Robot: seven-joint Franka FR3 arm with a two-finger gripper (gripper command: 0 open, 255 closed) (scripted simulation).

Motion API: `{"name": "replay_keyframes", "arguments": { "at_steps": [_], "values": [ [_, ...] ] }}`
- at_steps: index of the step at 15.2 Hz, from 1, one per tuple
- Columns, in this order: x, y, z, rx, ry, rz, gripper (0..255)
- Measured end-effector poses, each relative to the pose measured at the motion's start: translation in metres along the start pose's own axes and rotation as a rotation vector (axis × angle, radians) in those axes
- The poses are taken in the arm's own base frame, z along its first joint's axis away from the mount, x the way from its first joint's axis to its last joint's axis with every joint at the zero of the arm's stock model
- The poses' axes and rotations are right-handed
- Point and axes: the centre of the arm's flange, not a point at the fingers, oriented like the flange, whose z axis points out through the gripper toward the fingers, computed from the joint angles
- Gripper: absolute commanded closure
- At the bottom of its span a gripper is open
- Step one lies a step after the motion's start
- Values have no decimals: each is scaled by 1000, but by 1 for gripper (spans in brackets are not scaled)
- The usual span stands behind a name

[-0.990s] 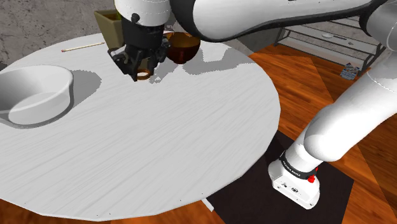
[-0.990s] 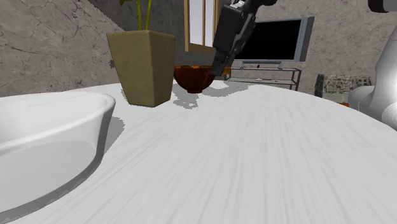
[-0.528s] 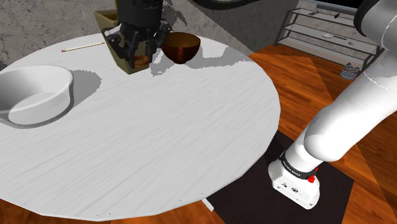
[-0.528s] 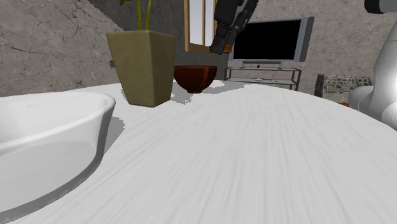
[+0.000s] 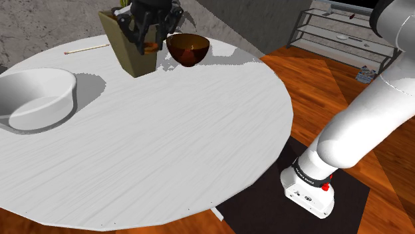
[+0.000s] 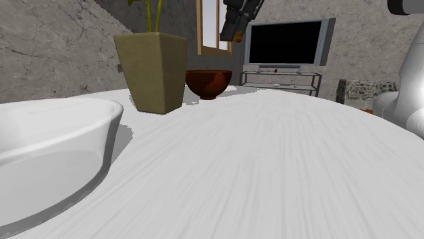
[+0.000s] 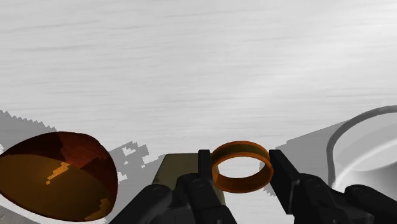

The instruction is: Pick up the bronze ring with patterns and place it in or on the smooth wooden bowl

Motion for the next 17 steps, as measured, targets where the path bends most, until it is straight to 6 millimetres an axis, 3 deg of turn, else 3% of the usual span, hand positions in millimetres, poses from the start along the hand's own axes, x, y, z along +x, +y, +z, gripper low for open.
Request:
{"name": "replay_keyframes", "arguments": {
  "at_steps": [17],
  "values": [
    [121, 179, 53, 1, -1, 0, 255]
  ]
}}
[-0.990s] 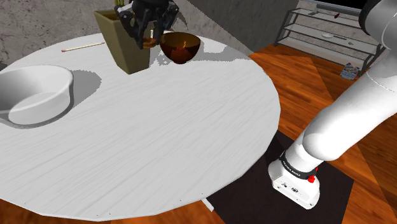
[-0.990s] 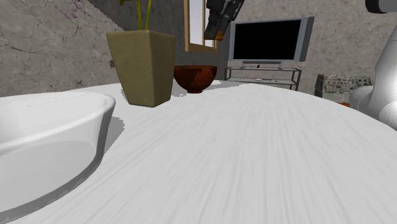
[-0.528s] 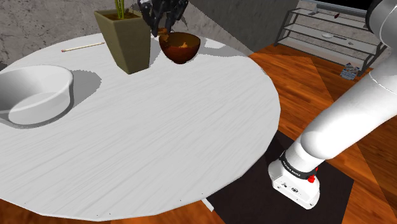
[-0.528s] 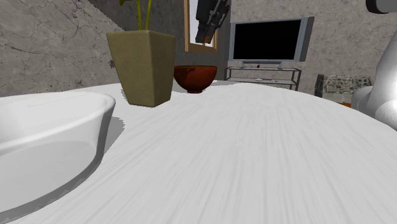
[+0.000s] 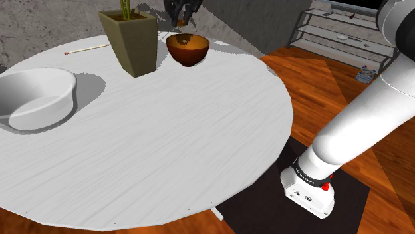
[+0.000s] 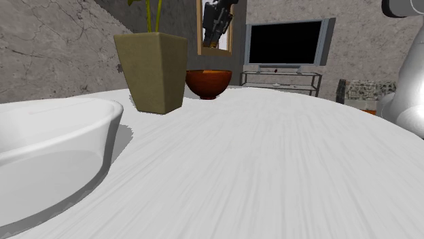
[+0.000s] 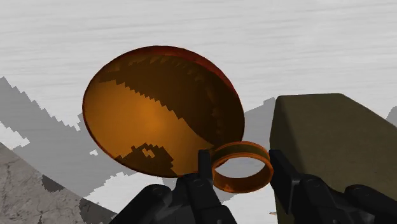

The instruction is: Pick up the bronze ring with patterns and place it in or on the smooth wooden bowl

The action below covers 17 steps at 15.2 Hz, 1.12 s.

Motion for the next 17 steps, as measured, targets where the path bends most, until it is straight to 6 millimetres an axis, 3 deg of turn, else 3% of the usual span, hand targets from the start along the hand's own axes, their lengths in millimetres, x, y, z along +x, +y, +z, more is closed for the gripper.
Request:
{"name": "replay_keyframes", "arguments": {
  "at_steps": [6, 17],
  "values": [
    [36, 63, 23, -1, 0, 1, 255],
    [20, 67, 75, 0, 0, -1, 255]
  ]
}}
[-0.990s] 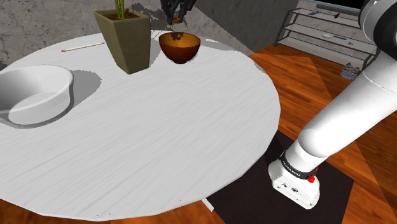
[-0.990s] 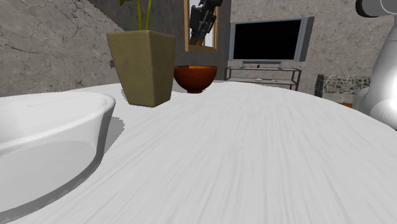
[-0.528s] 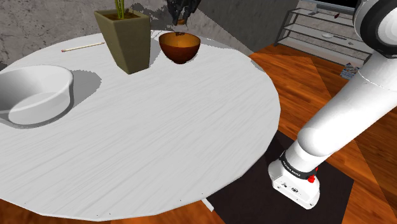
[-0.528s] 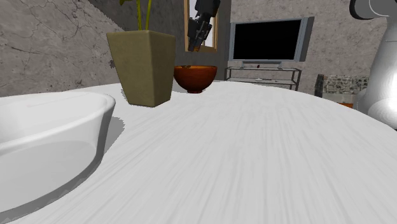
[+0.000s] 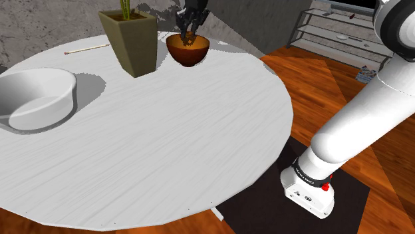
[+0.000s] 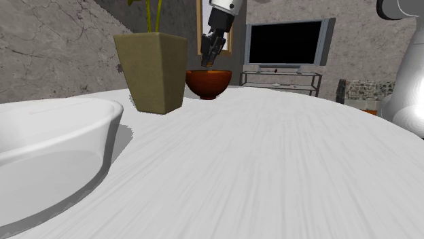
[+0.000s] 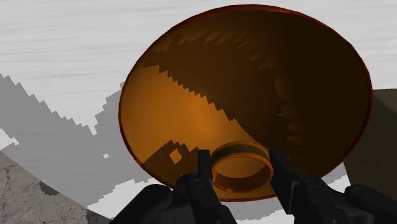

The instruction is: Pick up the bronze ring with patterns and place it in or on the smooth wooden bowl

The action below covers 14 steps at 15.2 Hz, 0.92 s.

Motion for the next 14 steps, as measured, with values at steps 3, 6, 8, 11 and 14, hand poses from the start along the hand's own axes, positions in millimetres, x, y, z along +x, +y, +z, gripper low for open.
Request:
{"name": "replay_keyframes", "arguments": {
  "at_steps": [3, 6, 8, 11, 14],
  "values": [
    [-6, -1, 12, 0, 0, 0, 255],
    [-6, -1, 13, 0, 0, 0, 255],
    [-6, -1, 13, 0, 0, 0, 255],
    [-6, -1, 13, 0, 0, 0, 0],
    [-6, -1, 13, 0, 0, 0, 0]
  ]
}}
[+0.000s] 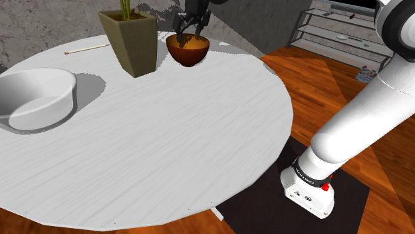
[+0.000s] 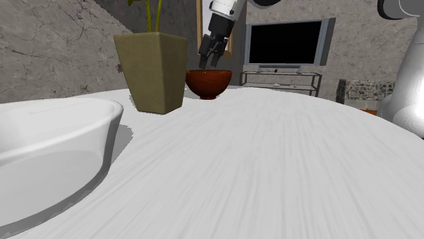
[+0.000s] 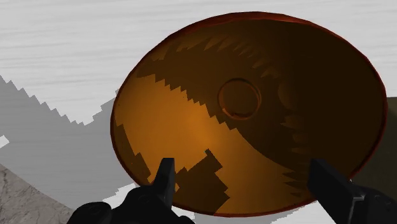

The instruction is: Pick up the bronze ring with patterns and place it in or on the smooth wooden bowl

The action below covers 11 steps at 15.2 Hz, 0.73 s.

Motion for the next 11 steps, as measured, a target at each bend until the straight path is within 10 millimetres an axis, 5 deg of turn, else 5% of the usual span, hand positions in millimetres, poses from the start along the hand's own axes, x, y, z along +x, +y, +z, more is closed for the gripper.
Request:
{"name": "replay_keyframes", "arguments": {
  "at_steps": [6, 11],
  "values": [
    [0, 0, -46, 0, 2, 0, 0],
    [0, 0, -50, 0, 0, 0, 0]
  ]
}}
